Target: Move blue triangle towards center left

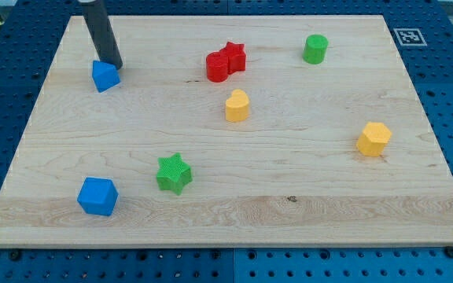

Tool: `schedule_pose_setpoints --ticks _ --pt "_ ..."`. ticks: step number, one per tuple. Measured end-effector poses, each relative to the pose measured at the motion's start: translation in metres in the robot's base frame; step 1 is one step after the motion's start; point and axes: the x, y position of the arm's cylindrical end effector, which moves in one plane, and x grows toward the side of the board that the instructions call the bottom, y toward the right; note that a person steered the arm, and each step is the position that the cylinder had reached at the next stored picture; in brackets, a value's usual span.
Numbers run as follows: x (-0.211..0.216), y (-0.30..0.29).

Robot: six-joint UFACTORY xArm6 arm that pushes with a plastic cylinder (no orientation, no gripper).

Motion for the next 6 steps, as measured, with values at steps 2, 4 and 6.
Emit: schedule_pose_setpoints --ticks 2,4,6 --pt "-0.027 0.000" --pt "-0.013 -0.015" --pt "0.012 -0.015"
